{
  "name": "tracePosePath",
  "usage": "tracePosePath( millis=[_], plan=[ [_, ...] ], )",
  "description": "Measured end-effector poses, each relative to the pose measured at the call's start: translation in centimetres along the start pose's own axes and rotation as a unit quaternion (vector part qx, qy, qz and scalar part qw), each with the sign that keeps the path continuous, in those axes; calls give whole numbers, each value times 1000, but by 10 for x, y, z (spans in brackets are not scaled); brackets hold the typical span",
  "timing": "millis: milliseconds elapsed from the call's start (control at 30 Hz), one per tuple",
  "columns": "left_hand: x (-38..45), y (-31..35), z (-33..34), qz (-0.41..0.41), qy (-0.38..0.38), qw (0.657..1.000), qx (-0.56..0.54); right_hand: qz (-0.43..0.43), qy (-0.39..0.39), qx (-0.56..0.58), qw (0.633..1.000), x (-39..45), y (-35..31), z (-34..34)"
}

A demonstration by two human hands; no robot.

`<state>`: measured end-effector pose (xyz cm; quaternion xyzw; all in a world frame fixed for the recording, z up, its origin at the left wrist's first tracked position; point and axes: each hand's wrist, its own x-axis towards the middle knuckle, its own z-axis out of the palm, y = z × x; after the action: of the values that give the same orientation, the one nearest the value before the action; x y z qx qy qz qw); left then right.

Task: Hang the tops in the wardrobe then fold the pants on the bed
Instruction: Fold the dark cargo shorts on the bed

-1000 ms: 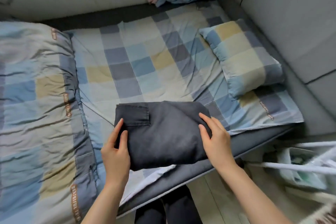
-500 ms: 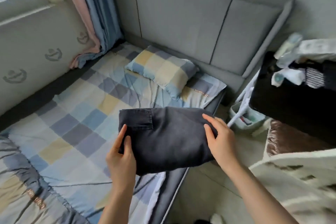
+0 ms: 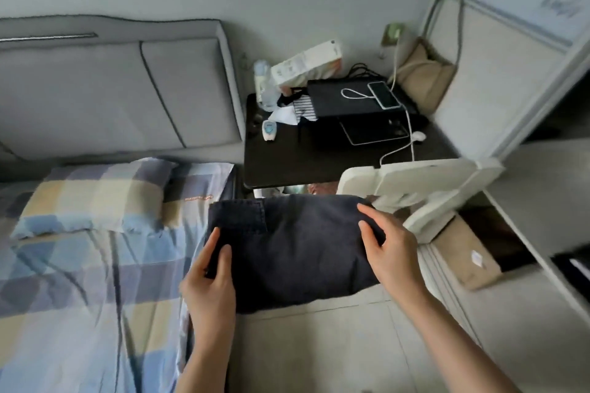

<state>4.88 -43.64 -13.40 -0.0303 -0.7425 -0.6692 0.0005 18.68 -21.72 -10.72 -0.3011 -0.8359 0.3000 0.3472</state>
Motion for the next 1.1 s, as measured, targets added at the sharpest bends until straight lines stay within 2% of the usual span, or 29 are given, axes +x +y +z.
tracePosePath(
  millis=[167,267,367,467,733,900,1100],
  plan=[
    [-57,12,133,-2,-97,995,-2,58,65,-49,995,12,87,-109],
    [-96,21,208,-10,-181,983,-6,112,118,-84,983,5,132,-173],
    [-125,31,265,-2,-260,966,-11,162,158,-117,967,-9,166,-219],
    [-148,35,318,-18,-348,937,4,250,183,-133,941,-25,191,-251],
    [-178,26,434,-48,-526,848,35,396,259,-178,863,-45,232,-288],
    [-176,30,505,-15,-616,786,41,463,322,-197,802,-30,241,-291],
    [-181,31,578,25,-683,728,53,496,345,-234,762,-15,254,-290]
  ],
)
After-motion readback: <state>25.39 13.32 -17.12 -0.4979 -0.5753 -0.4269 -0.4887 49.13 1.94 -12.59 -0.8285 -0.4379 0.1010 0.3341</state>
